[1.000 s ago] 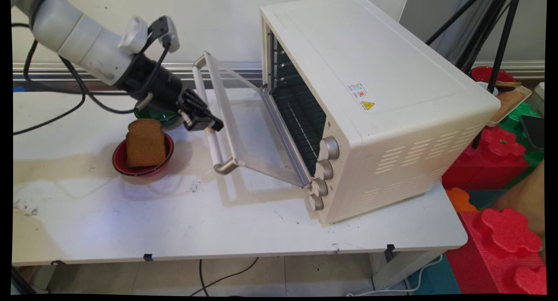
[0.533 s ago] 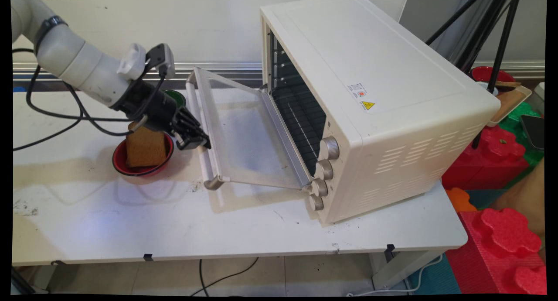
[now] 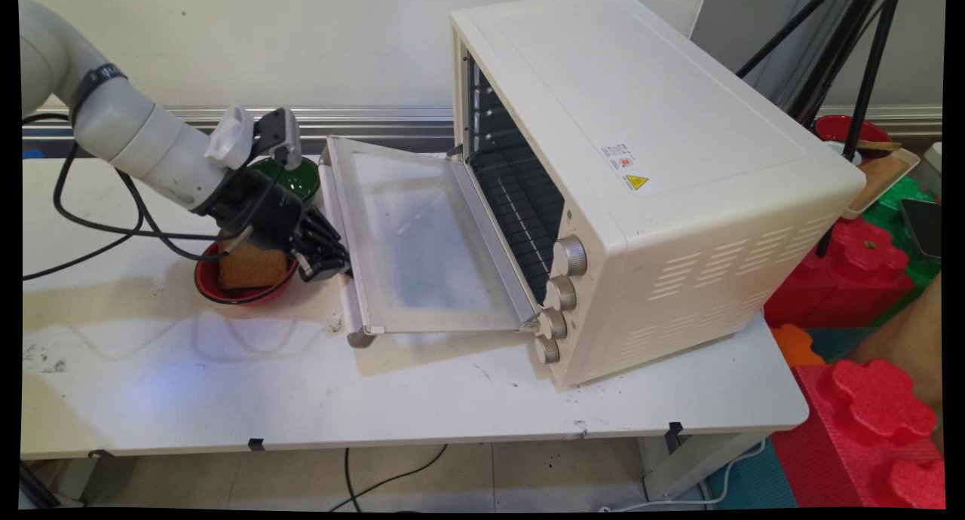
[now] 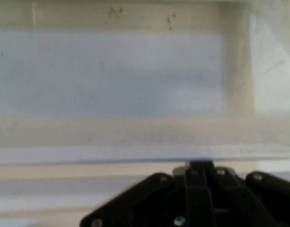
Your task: Open the oven
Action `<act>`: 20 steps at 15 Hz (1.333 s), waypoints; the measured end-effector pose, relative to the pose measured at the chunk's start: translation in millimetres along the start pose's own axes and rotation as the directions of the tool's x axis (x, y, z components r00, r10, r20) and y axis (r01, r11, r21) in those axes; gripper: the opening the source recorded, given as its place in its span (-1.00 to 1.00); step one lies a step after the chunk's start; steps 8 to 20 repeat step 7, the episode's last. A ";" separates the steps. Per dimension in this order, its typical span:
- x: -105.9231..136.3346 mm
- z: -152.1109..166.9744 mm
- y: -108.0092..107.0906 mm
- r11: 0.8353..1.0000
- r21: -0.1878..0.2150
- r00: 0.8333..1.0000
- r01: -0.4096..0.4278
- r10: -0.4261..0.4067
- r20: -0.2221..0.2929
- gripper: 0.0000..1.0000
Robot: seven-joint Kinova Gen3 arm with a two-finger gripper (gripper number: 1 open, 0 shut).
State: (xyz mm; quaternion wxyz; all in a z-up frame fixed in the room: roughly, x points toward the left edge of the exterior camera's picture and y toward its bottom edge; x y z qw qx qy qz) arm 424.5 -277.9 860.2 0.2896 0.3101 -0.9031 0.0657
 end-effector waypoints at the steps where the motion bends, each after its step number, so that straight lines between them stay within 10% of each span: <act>1: -3.1 2.8 -0.1 1.000 -0.001 1.000 -0.003 0.003 0.004 -1.00; 20: -14.7 9.6 -2.1 1.000 0.009 1.000 -0.018 0.018 0.006 -1.00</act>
